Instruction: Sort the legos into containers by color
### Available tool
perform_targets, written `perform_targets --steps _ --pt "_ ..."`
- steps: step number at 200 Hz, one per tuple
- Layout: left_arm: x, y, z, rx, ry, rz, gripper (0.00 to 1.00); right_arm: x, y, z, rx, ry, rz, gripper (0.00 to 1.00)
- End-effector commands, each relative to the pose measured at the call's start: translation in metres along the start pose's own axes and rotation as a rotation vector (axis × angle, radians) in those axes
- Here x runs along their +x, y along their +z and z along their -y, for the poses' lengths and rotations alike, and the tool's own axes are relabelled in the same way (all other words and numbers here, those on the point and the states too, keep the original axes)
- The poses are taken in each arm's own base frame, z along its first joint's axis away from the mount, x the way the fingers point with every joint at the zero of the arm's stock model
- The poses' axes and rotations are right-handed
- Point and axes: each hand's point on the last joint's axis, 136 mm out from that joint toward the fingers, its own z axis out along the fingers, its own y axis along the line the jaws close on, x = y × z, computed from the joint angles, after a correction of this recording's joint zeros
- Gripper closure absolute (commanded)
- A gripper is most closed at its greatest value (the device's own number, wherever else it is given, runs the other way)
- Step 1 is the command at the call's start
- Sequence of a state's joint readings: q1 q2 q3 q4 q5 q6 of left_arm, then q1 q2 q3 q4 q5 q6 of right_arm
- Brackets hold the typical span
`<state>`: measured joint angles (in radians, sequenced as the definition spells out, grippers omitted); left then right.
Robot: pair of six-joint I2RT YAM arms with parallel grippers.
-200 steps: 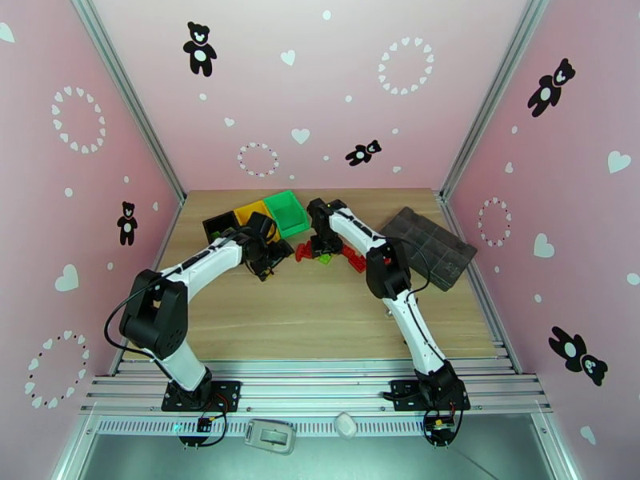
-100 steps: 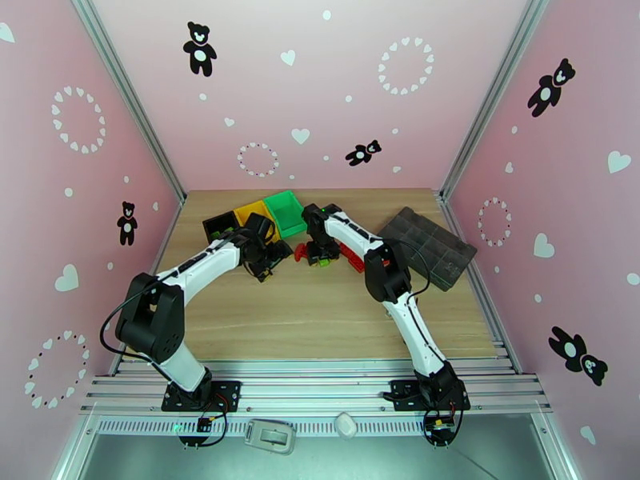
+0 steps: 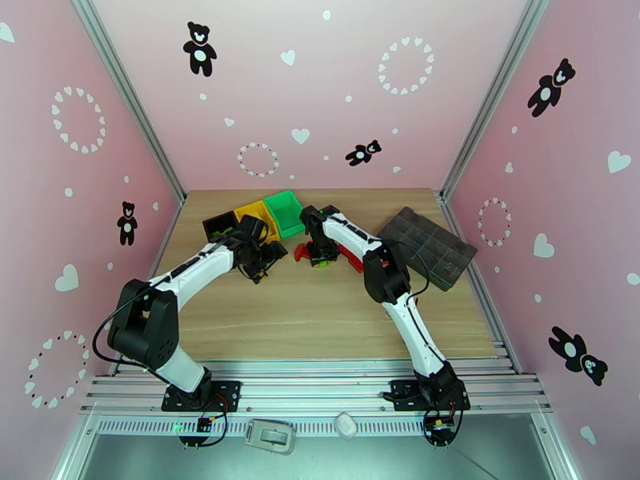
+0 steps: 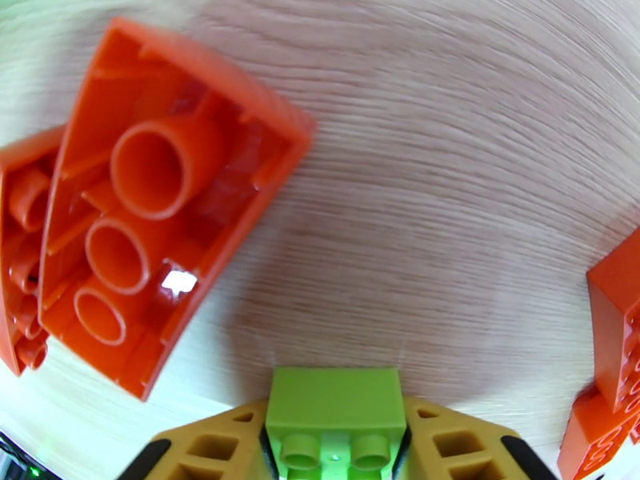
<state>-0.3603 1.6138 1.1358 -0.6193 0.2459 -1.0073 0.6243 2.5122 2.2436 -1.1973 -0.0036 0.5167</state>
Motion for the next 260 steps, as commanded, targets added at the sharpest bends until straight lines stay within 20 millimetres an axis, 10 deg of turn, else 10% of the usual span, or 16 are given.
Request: perform_targets --steps 1,61,174,260 --pt "-0.002 -0.010 -0.001 0.014 -0.011 0.022 0.15 0.005 -0.020 0.003 0.019 0.014 0.014 0.66" --pt "-0.022 -0.019 -0.008 0.041 -0.052 0.035 0.15 -0.002 -0.052 -0.025 -0.148 0.036 0.070 0.75" --pt "-0.123 -0.072 -0.061 0.145 -0.332 0.210 0.14 -0.019 -0.091 -0.217 -0.923 0.020 0.031 0.78" --pt "-0.117 -0.098 -0.104 0.152 -0.486 0.292 0.14 -0.061 -0.092 -0.283 -1.147 0.092 0.097 0.72"
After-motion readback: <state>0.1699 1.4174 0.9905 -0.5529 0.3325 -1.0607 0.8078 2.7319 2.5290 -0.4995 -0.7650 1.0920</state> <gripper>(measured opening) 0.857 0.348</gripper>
